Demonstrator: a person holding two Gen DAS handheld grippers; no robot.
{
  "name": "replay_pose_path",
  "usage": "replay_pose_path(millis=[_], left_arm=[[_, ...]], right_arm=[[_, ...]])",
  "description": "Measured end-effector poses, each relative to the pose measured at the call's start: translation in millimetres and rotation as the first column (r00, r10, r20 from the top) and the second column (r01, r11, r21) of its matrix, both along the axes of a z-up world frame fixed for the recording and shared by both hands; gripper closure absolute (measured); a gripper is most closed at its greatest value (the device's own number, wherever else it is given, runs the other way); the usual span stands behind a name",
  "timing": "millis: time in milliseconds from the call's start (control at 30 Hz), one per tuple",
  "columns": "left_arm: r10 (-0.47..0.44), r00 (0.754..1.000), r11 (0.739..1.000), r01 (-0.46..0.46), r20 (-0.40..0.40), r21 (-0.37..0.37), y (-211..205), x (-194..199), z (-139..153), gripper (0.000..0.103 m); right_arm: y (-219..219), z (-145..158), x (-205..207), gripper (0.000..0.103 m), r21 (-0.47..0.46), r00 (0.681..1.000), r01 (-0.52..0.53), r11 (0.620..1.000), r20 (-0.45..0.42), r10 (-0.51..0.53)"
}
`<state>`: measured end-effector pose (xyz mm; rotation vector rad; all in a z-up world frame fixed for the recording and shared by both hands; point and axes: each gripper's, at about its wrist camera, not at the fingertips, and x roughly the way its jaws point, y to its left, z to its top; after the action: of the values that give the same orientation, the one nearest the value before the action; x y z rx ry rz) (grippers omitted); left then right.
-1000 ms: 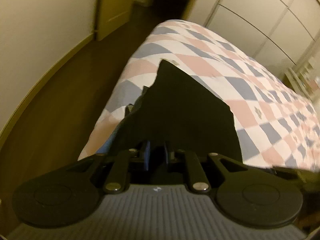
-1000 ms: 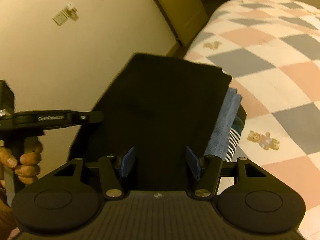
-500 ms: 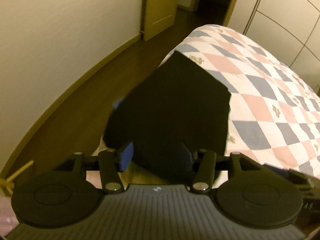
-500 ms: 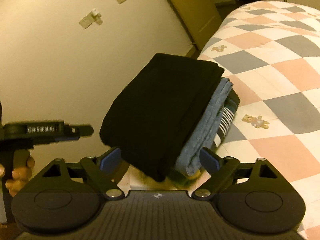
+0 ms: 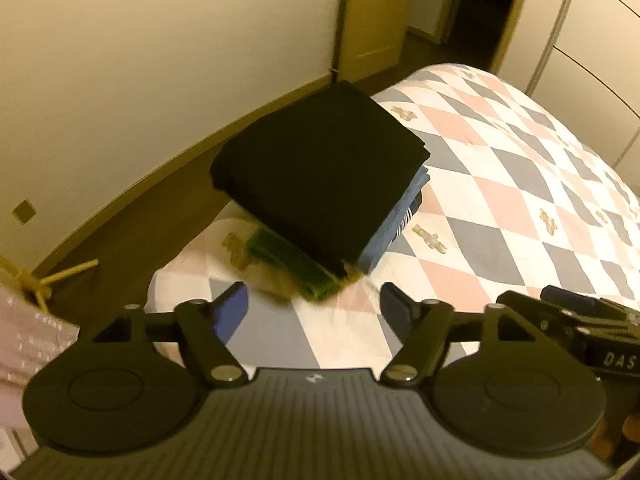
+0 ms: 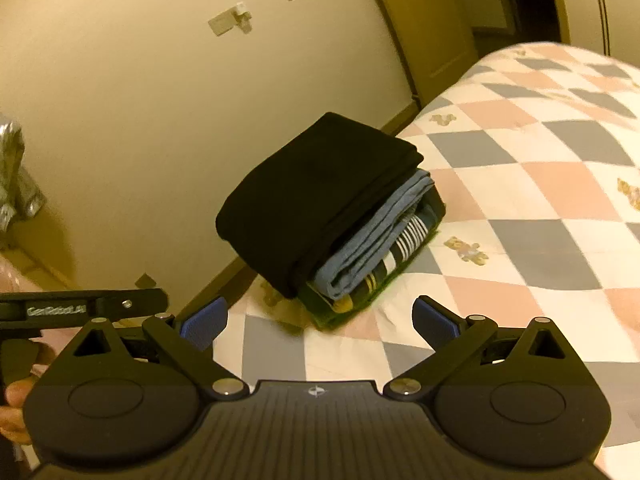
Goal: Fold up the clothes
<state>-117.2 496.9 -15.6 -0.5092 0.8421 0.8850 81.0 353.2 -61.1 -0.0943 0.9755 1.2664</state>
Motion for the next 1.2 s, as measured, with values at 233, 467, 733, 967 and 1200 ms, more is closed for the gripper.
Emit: replay_pose_path(millis=[233, 467, 733, 967, 1200], left_arm=[[0.033, 0.999, 0.997, -0.034, 0.017, 0.073, -41, -16, 22, 0.017], [-0.005, 1.0, 0.984, 0.008, -0.015, 0.179, -57, -17, 45, 0.004], [0.008, 0.997, 0.962, 0.013, -0.076, 0.273, -67, -38, 54, 0.001], [0.014, 0.999, 0.983, -0.006, -0.046, 0.182, -76, -60, 49, 0.001], [0.059, 0.998, 0.983, -0.054, -0.023, 0.178, -99, -63, 55, 0.001]], right_arm=[[-25, 16, -8, 0.001, 0.034, 0.999, -0.01, 0.999, 0.046, 0.009], [-38, 33, -21, 0.0, 0.066, 0.995, 0.028, 0.997, 0.09, -0.034], [-46, 42, -50, 0.0, 0.074, 0.992, 0.085, 0.994, 0.086, -0.091], [-57, 46, -73, 0.0, 0.065, 0.988, 0.085, 0.994, 0.124, -0.092], [-58, 52, -66, 0.0, 0.054, 0.992, 0.027, 0.998, 0.122, -0.034]])
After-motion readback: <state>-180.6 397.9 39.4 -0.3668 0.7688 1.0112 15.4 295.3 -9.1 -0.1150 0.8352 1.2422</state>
